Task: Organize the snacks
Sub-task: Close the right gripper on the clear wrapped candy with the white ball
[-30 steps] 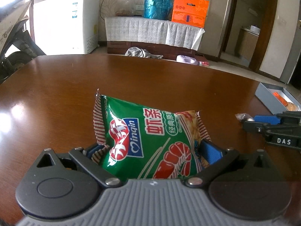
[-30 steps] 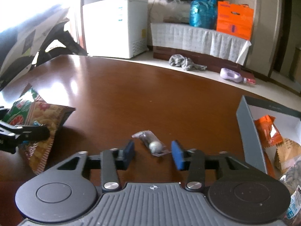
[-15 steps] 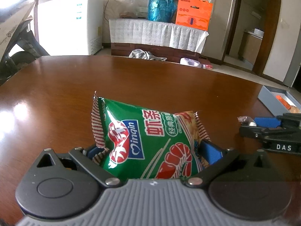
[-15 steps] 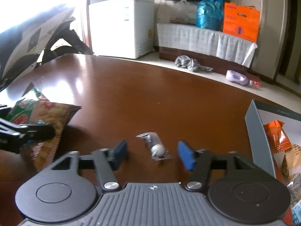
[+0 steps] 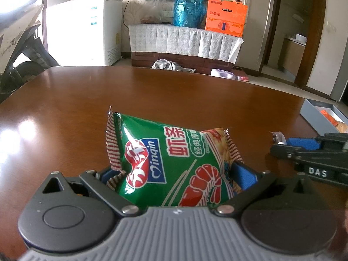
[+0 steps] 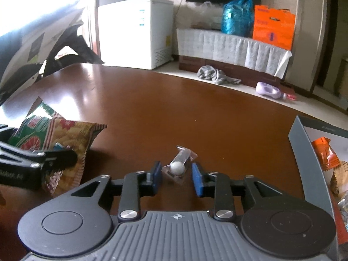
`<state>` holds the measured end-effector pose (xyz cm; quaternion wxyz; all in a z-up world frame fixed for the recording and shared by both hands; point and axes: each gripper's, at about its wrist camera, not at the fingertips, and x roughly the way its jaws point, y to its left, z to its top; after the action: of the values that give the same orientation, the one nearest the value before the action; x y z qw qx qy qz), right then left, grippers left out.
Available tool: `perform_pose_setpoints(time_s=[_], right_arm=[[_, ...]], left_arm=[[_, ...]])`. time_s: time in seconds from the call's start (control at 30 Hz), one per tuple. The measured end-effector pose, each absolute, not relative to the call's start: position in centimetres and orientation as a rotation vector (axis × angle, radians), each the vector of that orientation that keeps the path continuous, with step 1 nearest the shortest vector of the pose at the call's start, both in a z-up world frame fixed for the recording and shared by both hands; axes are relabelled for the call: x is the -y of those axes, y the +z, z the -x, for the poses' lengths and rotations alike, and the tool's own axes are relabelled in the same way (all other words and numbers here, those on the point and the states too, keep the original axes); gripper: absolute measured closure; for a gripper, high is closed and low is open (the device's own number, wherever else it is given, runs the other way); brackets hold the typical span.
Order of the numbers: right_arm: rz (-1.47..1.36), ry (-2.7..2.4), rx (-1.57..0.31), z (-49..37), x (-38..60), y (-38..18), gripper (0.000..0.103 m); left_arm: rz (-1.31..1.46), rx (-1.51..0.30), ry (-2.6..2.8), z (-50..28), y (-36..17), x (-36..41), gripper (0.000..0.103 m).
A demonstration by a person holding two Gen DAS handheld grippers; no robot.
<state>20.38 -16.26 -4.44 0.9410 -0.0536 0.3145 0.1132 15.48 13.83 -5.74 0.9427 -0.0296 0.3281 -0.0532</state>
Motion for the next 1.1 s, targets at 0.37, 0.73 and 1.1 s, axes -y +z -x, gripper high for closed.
perform_pose_setpoints(time_s=[0.37, 0.73, 1.1], right_arm=[[0.111, 0.247, -0.655, -20.4, 15.6, -4.4, 0.067], [0.114, 0.262, -0.675, -20.3, 15.3, -4.1, 0.080], [0.101, 0.240, -0.639, -17.7, 16.8, -4.5, 0.082]], left_arm=[[0.052, -0.668, -0.107, -15.2, -5.6, -13.1, 0.000], [0.010, -0.654, -0.092, -14.9, -5.3, -12.4, 0.000], [0.008, -0.656, -0.093, -14.9, -5.2, -12.2, 0.000]])
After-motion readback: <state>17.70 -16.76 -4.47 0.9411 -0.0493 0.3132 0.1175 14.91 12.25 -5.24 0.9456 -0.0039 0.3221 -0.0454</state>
